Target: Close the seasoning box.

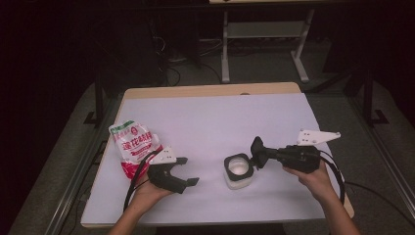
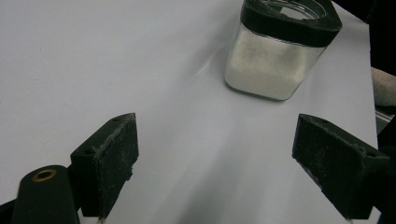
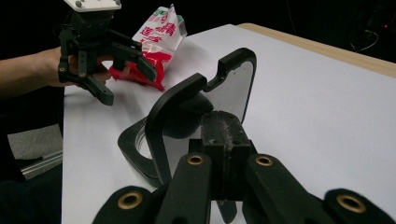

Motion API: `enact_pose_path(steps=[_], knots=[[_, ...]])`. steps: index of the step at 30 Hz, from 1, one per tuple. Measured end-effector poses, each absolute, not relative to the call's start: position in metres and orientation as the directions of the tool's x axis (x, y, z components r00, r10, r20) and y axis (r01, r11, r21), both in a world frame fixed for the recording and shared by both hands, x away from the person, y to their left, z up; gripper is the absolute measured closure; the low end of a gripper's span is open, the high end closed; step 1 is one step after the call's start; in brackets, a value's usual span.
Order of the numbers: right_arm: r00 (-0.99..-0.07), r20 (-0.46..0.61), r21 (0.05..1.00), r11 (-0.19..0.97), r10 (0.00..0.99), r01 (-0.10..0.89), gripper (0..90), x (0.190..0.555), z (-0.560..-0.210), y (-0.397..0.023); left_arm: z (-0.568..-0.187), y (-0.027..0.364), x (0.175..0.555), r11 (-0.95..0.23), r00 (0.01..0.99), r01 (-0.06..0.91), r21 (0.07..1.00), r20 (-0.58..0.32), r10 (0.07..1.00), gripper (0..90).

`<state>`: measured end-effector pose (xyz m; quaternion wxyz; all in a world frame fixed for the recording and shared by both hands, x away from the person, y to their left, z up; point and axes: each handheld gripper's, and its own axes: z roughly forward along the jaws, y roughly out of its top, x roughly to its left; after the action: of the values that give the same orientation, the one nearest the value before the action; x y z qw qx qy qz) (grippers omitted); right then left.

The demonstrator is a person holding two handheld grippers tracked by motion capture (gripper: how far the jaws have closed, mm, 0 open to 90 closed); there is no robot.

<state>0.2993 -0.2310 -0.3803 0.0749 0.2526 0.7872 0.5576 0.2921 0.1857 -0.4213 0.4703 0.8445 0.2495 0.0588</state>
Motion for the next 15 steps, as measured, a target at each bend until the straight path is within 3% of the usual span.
enact_pose_path(steps=[15], knots=[[-0.887,0.166,0.912,0.273,0.432,0.304,89.9,0.299,-0.383,-0.204,-0.424,0.181,0.291,-0.438,0.871,0.369,0.82,-0.141,0.47,14.2]])
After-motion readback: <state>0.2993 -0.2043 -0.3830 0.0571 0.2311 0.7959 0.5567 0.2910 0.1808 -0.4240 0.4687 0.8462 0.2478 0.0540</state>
